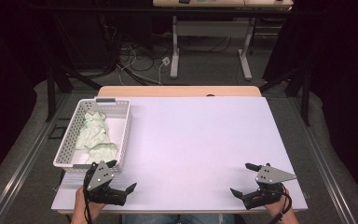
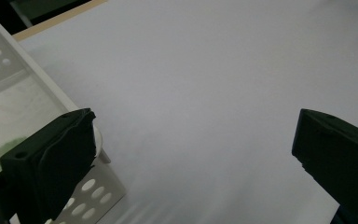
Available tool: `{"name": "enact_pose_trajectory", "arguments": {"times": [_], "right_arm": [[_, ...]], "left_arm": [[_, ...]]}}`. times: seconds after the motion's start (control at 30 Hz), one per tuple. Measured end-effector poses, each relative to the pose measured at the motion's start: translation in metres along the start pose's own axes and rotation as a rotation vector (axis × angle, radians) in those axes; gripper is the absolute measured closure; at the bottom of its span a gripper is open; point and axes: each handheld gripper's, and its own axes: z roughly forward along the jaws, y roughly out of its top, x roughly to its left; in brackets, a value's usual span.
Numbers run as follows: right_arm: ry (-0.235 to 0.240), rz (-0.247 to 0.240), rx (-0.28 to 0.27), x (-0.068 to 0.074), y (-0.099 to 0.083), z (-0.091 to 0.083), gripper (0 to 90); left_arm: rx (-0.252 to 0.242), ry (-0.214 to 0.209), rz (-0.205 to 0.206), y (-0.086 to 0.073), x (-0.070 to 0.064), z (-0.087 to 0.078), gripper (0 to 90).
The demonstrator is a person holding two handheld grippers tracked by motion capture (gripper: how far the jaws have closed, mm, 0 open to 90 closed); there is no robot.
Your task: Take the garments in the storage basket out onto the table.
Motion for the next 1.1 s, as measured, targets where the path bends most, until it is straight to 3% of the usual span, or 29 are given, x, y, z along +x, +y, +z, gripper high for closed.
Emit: {"name": "enact_pose_trajectory", "arguments": {"times": [1.1], "right_arm": [[0.014,-0.015,0.022,-0.001,0.001,0.004,0.1]], "left_arm": [[0.033,0.052,-0.024,0.012,0.012,-0.004,0.0]]}}
